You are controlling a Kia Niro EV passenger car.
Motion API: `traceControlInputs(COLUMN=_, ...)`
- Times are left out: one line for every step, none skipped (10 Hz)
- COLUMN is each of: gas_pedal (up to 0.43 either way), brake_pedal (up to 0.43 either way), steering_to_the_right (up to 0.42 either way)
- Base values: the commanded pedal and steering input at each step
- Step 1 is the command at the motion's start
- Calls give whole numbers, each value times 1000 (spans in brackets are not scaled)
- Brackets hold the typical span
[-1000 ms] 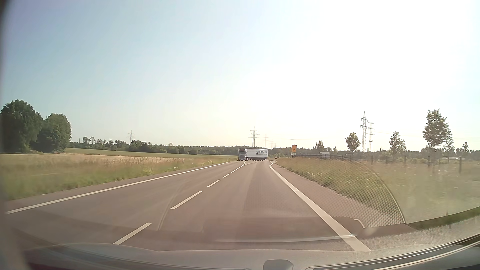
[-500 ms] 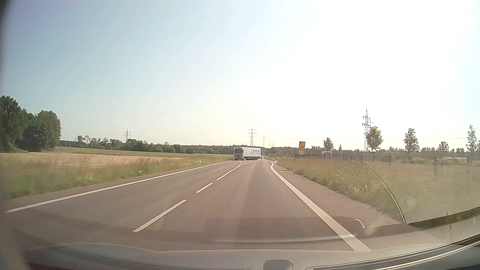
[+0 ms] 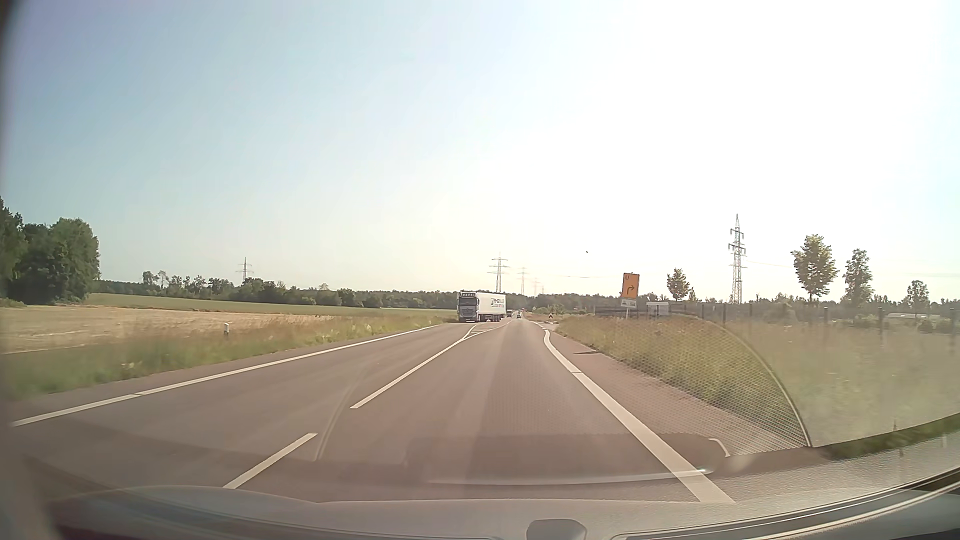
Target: Follow the waypoints while adhering to traffic rules and regulations
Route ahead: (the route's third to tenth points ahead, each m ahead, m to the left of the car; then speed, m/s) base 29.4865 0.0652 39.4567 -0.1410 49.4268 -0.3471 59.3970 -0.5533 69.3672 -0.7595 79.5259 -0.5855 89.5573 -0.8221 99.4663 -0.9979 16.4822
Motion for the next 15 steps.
traceControlInputs(gas_pedal=67, brake_pedal=18, steering_to_the_right=7)
traceControlInputs(gas_pedal=67, brake_pedal=18, steering_to_the_right=7)
traceControlInputs(gas_pedal=67, brake_pedal=18, steering_to_the_right=7)
traceControlInputs(gas_pedal=67, brake_pedal=18, steering_to_the_right=7)
traceControlInputs(gas_pedal=67, brake_pedal=18, steering_to_the_right=6)
traceControlInputs(gas_pedal=67, brake_pedal=18, steering_to_the_right=6)
traceControlInputs(gas_pedal=67, brake_pedal=18, steering_to_the_right=6)
traceControlInputs(gas_pedal=67, brake_pedal=18, steering_to_the_right=6)
traceControlInputs(gas_pedal=67, brake_pedal=18, steering_to_the_right=6)
traceControlInputs(gas_pedal=67, brake_pedal=18, steering_to_the_right=6)
traceControlInputs(gas_pedal=67, brake_pedal=18, steering_to_the_right=6)
traceControlInputs(gas_pedal=67, brake_pedal=18, steering_to_the_right=5)
traceControlInputs(gas_pedal=67, brake_pedal=18, steering_to_the_right=5)
traceControlInputs(gas_pedal=67, brake_pedal=18, steering_to_the_right=5)
traceControlInputs(gas_pedal=67, brake_pedal=18, steering_to_the_right=5)
